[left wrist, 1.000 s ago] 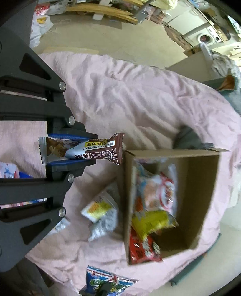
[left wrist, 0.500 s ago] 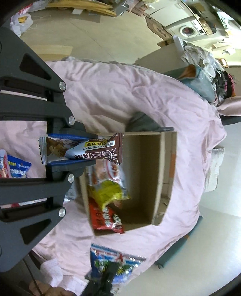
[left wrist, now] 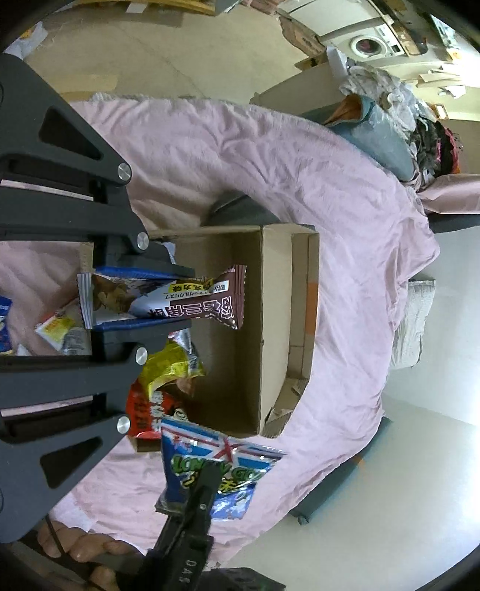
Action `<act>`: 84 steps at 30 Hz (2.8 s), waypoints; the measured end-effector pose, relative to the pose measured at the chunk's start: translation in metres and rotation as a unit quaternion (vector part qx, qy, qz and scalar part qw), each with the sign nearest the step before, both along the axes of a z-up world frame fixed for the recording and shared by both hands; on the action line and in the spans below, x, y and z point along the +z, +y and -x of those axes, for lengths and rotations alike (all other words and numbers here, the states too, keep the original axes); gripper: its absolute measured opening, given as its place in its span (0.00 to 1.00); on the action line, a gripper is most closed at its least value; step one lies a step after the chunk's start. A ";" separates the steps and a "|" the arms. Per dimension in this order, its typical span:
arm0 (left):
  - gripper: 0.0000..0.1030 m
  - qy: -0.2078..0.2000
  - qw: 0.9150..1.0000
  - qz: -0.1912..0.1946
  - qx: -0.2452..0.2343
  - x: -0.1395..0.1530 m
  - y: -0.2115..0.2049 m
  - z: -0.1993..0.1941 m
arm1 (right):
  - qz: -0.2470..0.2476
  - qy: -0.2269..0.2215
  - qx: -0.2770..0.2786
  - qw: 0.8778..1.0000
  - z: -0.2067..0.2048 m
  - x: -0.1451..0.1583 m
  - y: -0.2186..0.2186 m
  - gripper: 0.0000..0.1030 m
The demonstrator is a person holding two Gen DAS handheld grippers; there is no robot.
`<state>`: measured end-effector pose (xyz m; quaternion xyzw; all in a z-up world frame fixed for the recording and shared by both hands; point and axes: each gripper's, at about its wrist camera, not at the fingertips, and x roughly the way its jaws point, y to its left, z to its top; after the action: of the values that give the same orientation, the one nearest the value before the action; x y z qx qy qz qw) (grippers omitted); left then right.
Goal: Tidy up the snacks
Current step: 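Carry both snacks into the box and open both tools to release them, then withdraw both tools from the box back over the remaining pile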
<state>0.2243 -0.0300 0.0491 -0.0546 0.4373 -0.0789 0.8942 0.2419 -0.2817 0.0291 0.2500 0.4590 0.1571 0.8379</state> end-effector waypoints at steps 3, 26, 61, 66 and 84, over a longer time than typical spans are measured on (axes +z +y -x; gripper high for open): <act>0.14 0.006 1.000 0.005 -0.008 -0.018 -0.001 -0.013 | -0.002 0.001 0.012 1.000 -0.014 -0.009 0.007 0.46; 0.15 0.050 0.999 0.008 -0.005 -0.066 -0.007 -0.059 | 0.097 0.065 0.021 0.993 -0.063 -0.074 0.038 0.49; 0.16 0.031 1.000 0.001 -0.003 -0.064 -0.009 -0.055 | 0.082 -0.007 -0.019 0.996 -0.045 -0.036 0.016 0.87; 0.48 0.023 1.000 -0.012 0.008 -0.060 -0.008 -0.051 | 0.090 -0.011 -0.009 0.996 -0.041 -0.035 0.022 0.87; 0.81 -0.044 0.999 0.005 0.022 -0.021 0.006 -0.005 | 0.100 -0.021 0.014 0.995 0.013 -0.020 0.033 0.87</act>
<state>0.2289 -0.0240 0.0286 -0.0650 0.3957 -0.0640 0.9139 0.2291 -0.2491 0.0094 0.1549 0.4583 0.1272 0.8659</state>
